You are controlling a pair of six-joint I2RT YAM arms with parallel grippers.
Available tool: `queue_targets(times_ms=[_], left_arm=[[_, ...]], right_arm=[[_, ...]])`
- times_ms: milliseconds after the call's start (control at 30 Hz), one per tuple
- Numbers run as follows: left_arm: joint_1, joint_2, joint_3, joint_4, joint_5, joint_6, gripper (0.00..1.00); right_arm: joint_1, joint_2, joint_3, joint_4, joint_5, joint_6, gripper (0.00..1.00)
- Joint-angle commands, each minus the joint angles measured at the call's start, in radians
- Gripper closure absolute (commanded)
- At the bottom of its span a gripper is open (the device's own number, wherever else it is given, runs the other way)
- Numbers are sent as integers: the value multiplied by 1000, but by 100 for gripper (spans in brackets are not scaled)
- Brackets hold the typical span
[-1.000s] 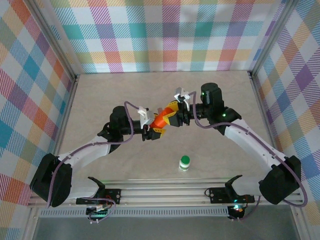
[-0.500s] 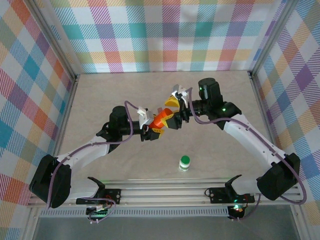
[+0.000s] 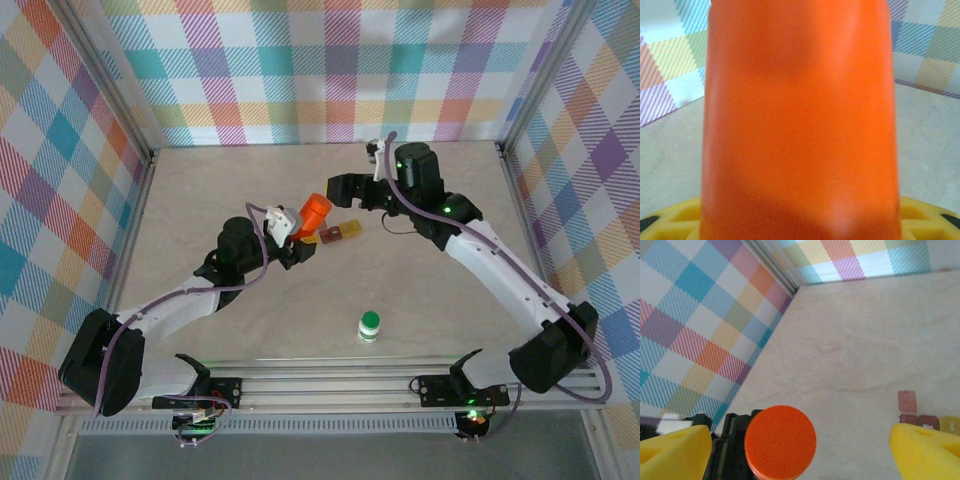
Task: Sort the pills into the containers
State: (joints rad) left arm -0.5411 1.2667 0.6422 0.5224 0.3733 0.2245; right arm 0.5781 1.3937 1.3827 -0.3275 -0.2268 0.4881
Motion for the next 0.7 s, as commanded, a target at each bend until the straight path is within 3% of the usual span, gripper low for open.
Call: queue_targets(times_ms=[0, 467, 667], left_arm=[[-16, -1, 10, 59, -93, -2, 100], [-23, 19, 12, 60, -103, 20, 100], [-23, 16, 20, 55, -100, 21, 100]], right_arm=[[24, 53, 49, -13, 46, 97, 8], [71, 178, 101, -4, -25, 106, 15], [74, 183, 77, 18, -54, 110, 26]])
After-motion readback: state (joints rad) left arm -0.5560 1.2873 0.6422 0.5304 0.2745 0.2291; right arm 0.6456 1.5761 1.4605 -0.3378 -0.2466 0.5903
